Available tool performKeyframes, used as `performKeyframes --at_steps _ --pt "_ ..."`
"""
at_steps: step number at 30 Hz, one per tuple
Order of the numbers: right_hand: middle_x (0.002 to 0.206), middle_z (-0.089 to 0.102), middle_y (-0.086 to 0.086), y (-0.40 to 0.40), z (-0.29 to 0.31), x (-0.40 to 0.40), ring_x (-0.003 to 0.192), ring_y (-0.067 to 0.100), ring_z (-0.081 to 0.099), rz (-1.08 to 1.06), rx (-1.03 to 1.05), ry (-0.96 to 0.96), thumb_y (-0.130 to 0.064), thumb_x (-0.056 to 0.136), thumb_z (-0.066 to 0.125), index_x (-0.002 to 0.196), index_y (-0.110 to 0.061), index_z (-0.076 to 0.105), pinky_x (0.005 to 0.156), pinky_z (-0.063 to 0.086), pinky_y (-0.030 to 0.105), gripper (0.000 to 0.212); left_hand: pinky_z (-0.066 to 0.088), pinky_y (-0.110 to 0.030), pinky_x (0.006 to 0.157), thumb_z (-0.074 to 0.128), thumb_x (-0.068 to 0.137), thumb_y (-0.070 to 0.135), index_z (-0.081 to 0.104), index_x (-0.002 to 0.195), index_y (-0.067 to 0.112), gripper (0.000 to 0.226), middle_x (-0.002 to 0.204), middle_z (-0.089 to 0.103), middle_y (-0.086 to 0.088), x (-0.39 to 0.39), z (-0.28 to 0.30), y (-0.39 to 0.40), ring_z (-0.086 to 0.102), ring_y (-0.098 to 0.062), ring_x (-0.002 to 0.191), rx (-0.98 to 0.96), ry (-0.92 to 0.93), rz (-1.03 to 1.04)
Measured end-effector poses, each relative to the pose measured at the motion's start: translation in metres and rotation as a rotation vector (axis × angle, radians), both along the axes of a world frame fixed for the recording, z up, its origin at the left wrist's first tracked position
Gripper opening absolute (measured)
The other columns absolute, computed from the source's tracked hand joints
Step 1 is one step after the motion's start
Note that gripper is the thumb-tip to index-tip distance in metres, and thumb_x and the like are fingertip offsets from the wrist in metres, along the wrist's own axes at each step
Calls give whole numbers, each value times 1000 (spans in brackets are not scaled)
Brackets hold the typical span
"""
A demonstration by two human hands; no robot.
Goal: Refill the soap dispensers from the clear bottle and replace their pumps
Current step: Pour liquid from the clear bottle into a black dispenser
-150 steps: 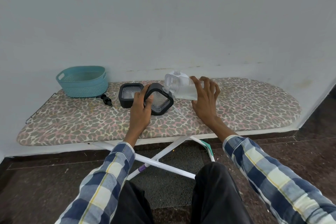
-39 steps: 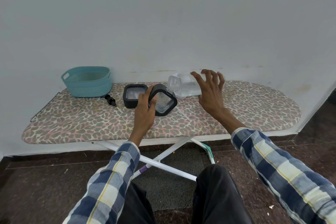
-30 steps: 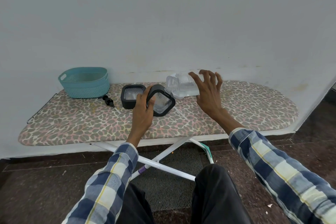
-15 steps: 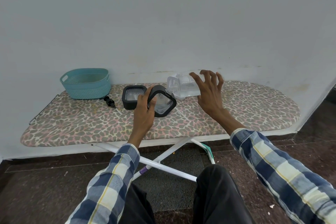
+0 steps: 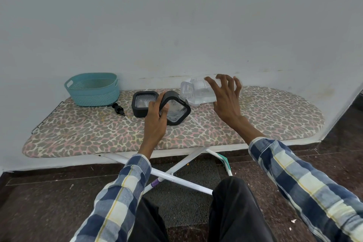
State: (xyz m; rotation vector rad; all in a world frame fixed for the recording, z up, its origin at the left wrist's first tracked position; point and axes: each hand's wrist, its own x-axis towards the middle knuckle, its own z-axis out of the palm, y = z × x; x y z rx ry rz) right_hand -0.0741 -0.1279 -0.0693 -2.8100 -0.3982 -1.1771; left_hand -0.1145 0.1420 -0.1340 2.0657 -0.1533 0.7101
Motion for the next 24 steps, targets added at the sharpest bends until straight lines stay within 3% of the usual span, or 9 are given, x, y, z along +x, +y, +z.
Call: performKeyframes --at_steps 3,11,14,18,21,24 --pt "145 45 8 0 0 0 144 30 36 0 3 -4 14 60 71 151 -33 45 127 20 55 105 40 -6 83 42 114 55 38 164 43 52 129 51 9 0 0 0 53 20 105 -1 12 -1" --pt "146 46 8 0 1 0 144 30 35 3 0 0 11 63 74 152 -32 45 127 20 55 103 36 -3 84 41 113 60 36 165 44 54 136 51 10 0 0 -1 49 27 106 -5 26 -6" --pt "146 45 8 0 1 -1 144 30 37 0 1 8 12 62 72 152 -32 45 127 19 54 104 36 4 81 42 114 57 36 166 41 55 137 49 11 0 -1 0 45 33 104 2 19 -1" --pt "147 46 9 1 2 -2 145 31 38 -5 -3 18 12 63 72 152 -32 45 127 18 54 103 32 5 84 42 115 55 35 167 40 54 149 53 -2 1 -2 -1 45 10 117 15 23 6" --pt "148 46 9 1 3 -2 146 32 39 -3 -1 27 12 63 71 153 -31 47 127 17 54 103 32 11 80 42 115 53 36 167 38 54 136 47 10 0 -1 -1 41 36 100 12 10 -3" --pt "148 46 9 1 3 -3 146 32 38 -5 0 27 13 63 70 153 -31 47 127 17 54 102 33 10 79 42 115 52 37 167 37 54 134 47 10 0 0 -1 43 37 98 6 22 0"
